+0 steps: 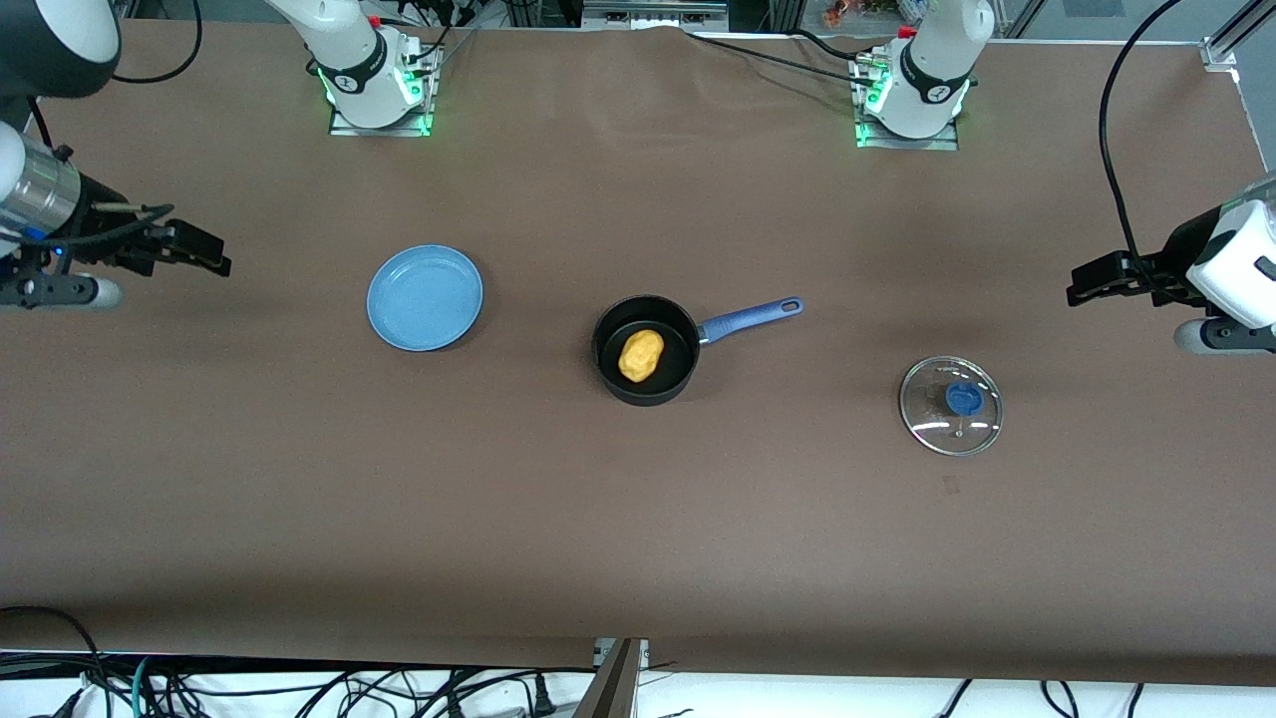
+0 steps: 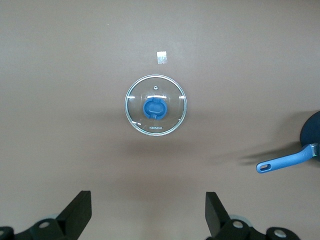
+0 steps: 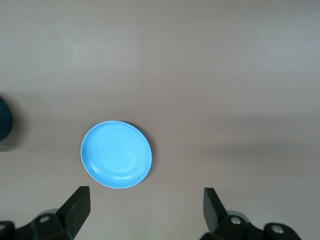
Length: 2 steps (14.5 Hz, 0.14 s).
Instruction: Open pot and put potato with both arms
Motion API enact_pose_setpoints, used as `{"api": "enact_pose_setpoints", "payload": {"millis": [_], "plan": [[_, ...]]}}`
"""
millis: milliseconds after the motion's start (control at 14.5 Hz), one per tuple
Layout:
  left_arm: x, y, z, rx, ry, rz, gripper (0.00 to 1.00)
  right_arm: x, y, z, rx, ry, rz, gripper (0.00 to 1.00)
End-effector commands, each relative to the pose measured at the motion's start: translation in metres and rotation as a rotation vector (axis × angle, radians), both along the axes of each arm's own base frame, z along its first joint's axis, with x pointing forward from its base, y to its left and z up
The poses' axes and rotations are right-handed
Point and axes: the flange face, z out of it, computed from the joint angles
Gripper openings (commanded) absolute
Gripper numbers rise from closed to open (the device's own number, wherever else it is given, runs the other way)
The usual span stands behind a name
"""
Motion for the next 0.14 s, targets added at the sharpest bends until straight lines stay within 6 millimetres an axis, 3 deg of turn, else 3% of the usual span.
{"api": "enact_pose_setpoints", "payload": {"millis": [0, 69], "plan": [[-0.0017, -0.0021, 0.0051, -0.001, 0.003, 0.003, 1.00, -0.0163, -0.0050, 0.0063, -0.015, -0.011, 0.011, 1.00], [-0.0017, -0.0032, 0.0051, -0.003, 0.003, 0.001, 1.00, -0.0168, -0.0003, 0.0070, -0.021, -0.011, 0.020, 1.00]]}}
